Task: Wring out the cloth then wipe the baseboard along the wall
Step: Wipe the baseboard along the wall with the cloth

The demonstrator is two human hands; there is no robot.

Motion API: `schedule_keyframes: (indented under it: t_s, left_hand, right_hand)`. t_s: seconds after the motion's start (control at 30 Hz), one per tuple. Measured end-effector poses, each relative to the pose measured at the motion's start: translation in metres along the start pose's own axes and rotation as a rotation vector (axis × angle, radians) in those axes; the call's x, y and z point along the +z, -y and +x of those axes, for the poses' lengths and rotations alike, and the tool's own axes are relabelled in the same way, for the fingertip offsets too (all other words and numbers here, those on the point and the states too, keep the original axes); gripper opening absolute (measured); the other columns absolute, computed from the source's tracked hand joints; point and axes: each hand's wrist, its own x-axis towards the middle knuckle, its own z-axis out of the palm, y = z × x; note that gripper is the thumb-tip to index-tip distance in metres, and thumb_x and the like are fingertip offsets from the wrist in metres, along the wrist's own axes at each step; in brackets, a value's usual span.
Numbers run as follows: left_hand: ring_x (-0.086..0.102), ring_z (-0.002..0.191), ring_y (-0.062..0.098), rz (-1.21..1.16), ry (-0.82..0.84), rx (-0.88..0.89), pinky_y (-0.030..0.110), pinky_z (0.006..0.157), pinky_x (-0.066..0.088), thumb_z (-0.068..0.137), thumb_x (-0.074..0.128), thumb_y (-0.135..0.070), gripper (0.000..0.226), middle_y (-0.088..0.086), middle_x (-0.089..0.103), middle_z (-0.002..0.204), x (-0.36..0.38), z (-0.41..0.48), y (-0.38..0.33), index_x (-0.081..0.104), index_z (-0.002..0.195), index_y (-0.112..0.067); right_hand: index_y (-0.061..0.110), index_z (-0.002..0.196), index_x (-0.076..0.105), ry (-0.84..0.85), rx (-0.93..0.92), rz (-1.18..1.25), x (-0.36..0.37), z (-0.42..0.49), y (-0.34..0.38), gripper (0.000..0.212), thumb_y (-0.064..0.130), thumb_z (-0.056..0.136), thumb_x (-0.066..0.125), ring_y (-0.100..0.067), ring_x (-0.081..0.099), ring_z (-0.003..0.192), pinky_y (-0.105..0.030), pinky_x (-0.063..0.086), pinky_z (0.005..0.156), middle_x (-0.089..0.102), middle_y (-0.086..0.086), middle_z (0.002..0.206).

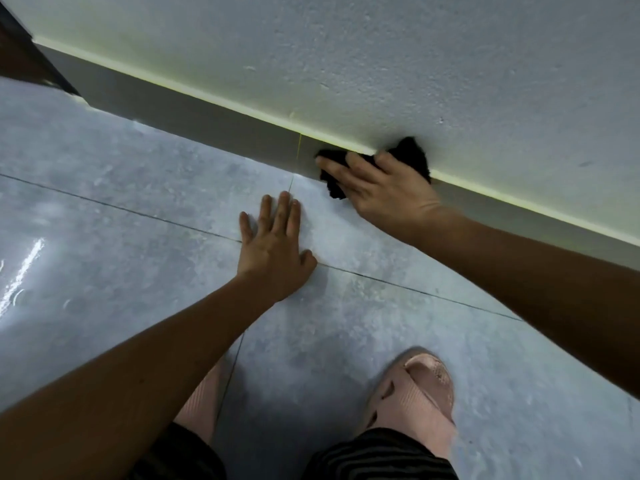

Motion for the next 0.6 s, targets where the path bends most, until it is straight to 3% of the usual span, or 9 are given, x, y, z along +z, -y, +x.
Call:
schedule_keyframes:
  t_s: [0.13, 0.2, 0.33, 0.47, 0.53, 0.6]
  left_hand:
    - [-0.022, 0.143, 0.026, 0.027, -0.046, 0.139, 0.053, 0.113, -0.007, 0.096, 0.023, -0.040, 0.069, 0.005, -0.024, 0.156, 0.003, -0.004, -0.009, -0.017, 0.148, -0.017]
    - [-0.021, 0.143, 0.025, 0.019, -0.005, 0.182, 0.054, 0.113, -0.006, 0.097, 0.021, -0.045, 0.068, 0.003, -0.024, 0.157, 0.006, -0.002, -0.015, -0.016, 0.148, -0.019]
    - [-0.022, 0.143, 0.025, 0.047, 0.048, 0.154, 0.060, 0.112, -0.004, 0.095, 0.018, -0.054, 0.072, 0.002, -0.024, 0.156, 0.008, -0.001, -0.021, -0.017, 0.148, -0.020]
    - [-0.021, 0.143, 0.029, 0.083, 0.098, 0.115, 0.062, 0.112, 0.003, 0.096, 0.020, -0.051, 0.072, 0.004, -0.025, 0.156, 0.000, -0.004, -0.030, -0.018, 0.148, -0.017]
    - [-0.020, 0.143, 0.031, 0.104, 0.098, 0.094, 0.063, 0.112, 0.006, 0.096, 0.020, -0.050, 0.072, 0.006, -0.025, 0.156, -0.001, -0.005, -0.035, -0.018, 0.148, -0.016]
    - [-0.018, 0.143, 0.031, 0.111, 0.089, 0.096, 0.063, 0.111, 0.008, 0.096, 0.020, -0.051, 0.073, 0.006, -0.023, 0.157, 0.000, -0.005, -0.037, -0.017, 0.148, -0.015]
  right_hand:
    - [0.009, 0.147, 0.031, 0.184, -0.040, 0.036, 0.007, -0.003, 0.017, 0.057, 0.016, 0.094, 0.049, -0.026, 0.019, 0.142, -0.037, 0.031, 0.103, -0.007, -0.008, 0.160]
    - [0.010, 0.145, 0.036, 0.231, -0.050, 0.036, 0.016, -0.018, 0.018, 0.054, 0.019, 0.094, 0.049, -0.026, 0.022, 0.142, -0.037, 0.032, 0.102, -0.004, -0.008, 0.160]
    - [0.023, 0.125, 0.064, 0.169, -0.023, -0.003, 0.024, -0.051, 0.006, 0.044, 0.029, 0.080, 0.065, -0.019, 0.044, 0.129, -0.035, 0.032, 0.090, 0.026, 0.005, 0.156]
    - [0.024, 0.131, 0.059, 0.131, 0.022, -0.043, 0.019, -0.057, -0.008, 0.049, 0.025, 0.082, 0.065, -0.018, 0.041, 0.132, -0.035, 0.025, 0.087, 0.021, 0.003, 0.157]
    - [0.022, 0.132, 0.058, 0.073, 0.093, -0.009, 0.009, -0.047, -0.006, 0.052, 0.025, 0.080, 0.066, -0.017, 0.043, 0.130, -0.034, 0.027, 0.088, 0.025, 0.005, 0.156]
    - [0.020, 0.137, 0.051, 0.065, 0.077, -0.008, 0.006, -0.034, -0.002, 0.054, 0.023, 0.084, 0.062, -0.019, 0.036, 0.134, -0.032, 0.032, 0.091, 0.016, 0.003, 0.159]
